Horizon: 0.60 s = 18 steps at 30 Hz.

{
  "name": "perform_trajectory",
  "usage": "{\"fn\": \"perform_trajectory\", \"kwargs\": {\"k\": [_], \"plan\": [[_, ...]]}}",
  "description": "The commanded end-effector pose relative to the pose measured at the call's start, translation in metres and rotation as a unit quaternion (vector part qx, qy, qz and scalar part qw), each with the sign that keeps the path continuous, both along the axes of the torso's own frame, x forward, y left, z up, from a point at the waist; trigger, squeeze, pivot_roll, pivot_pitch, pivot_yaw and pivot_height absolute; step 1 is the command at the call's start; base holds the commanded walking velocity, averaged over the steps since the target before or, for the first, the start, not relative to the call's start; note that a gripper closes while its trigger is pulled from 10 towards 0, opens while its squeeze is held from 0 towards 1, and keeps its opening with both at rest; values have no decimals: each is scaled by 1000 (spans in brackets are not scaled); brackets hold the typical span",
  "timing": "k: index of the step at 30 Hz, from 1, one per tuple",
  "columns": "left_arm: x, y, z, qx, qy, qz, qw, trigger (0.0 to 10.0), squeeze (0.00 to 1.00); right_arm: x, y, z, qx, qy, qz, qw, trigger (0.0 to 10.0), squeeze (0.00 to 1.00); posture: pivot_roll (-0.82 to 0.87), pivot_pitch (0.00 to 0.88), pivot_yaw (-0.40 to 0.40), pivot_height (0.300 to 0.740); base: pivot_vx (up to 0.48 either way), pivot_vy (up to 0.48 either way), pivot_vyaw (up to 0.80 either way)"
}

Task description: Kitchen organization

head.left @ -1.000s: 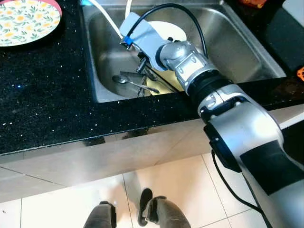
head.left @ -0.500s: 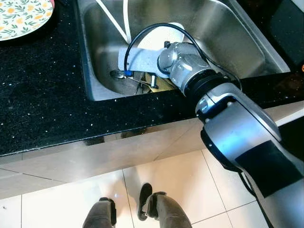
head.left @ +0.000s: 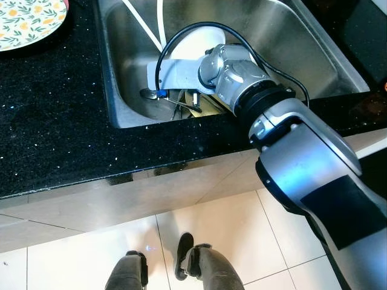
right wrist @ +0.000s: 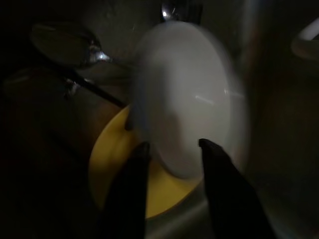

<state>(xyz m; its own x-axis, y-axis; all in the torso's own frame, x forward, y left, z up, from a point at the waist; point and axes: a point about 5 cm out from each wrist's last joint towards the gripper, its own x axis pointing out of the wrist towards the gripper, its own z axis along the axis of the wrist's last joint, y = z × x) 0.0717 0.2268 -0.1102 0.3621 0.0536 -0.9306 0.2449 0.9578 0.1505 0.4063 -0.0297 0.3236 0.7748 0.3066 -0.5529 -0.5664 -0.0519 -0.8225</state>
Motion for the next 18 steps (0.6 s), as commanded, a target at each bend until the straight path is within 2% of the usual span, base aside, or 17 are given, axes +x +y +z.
{"fn": "perform_trajectory", "kwargs": {"k": [1,4,5,6,9,10,11,12,13,14,15,16,17,18], "plan": [[-10,-18,-6,-24,25,-18,999,10000,0,-2,0,7,32,16,9,999,10000,729,187,322,-152,740,0,0,0],[-8,-18,-5,-24,23,-18,999,10000,0,-2,1,10,46,21,15,999,10000,729,188,317,-150,740,0,0,0],[-1,-16,-4,-21,18,-17,999,10000,0,-3,0,16,83,31,27,996,10000,0,190,290,-141,740,0,0,0],[-1,-16,-4,-21,18,-17,999,10000,0,-3,0,16,83,31,27,996,10000,0,190,290,-141,740,0,0,0],[9,-14,-2,-18,11,-14,1000,10000,0,-6,-2,30,171,47,56,983,10000,0,190,261,-134,740,0,0,0],[9,-14,-2,-18,11,-14,1000,10000,0,-6,-2,30,171,47,56,983,10000,0,190,261,-134,740,0,0,0],[13,-14,-2,-17,9,-13,1000,10000,0,-8,-1,37,222,63,81,970,10000,0,187,239,-131,740,0,0,0],[13,-14,-2,-17,9,-13,1000,10000,0,-8,-1,37,222,63,81,970,10000,0,187,239,-131,740,0,0,0],[17,-15,-1,-17,7,-13,1000,10000,0,-12,-1,42,276,87,122,949,10000,0,182,220,-126,740,0,0,0],[22,-15,0,-17,4,-13,1000,10000,0,-16,-3,47,333,117,165,921,10000,0,177,203,-118,740,0,0,0],[22,-15,0,-17,4,-13,1000,10000,0,-16,-3,47,333,117,165,921,10000,0,177,203,-118,740,0,0,0],[27,-15,1,-17,0,-13,1000,10000,0,-19,-6,50,375,136,200,895,10000,0,168,189,-108,740,0,0,0],[27,-15,1,-17,0,-13,1000,10000,0,-19,-6,50,375,136,200,895,10000,0,168,189,-108,740,0,0,0],[33,-16,2,-16,-3,-15,1000,10000,0,-23,-10,50,420,161,241,860,10000,0,154,165,-101,740,0,0,0]]}}
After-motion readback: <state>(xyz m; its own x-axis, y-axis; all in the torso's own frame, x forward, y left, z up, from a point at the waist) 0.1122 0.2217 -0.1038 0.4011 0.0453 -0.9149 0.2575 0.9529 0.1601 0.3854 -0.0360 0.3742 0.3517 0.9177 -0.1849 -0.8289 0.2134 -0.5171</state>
